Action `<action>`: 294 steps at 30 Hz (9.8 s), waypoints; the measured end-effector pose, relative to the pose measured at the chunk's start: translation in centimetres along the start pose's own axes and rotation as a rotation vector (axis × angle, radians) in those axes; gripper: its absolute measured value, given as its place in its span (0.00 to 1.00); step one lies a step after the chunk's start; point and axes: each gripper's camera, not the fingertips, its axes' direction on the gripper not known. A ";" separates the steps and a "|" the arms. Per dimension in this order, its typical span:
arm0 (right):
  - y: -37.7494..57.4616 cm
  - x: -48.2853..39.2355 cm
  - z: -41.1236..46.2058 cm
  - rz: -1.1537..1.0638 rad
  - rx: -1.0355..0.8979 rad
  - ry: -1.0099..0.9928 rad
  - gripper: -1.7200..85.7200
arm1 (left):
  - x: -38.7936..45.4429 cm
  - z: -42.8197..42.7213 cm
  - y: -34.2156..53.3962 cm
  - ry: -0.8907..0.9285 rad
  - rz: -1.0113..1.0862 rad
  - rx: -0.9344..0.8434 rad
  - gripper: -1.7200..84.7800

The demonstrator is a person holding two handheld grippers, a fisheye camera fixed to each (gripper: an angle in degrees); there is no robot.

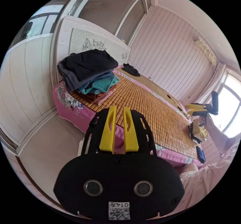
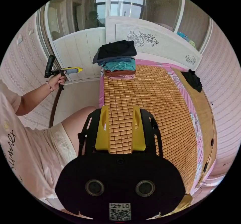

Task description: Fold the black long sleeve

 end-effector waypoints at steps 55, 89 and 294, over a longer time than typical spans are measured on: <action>-0.6 4.6 18.7 0.344 -0.315 -0.067 0.18 | 32.3 26.5 12.4 0.452 0.492 -0.669 0.08; 8.4 13.9 13.8 0.538 -0.361 -0.092 0.04 | 44.1 56.9 23.3 0.268 0.553 -1.126 0.02; 54.1 43.5 -3.1 1.070 0.028 0.204 0.02 | 66.0 86.6 45.8 0.385 0.995 -0.662 0.01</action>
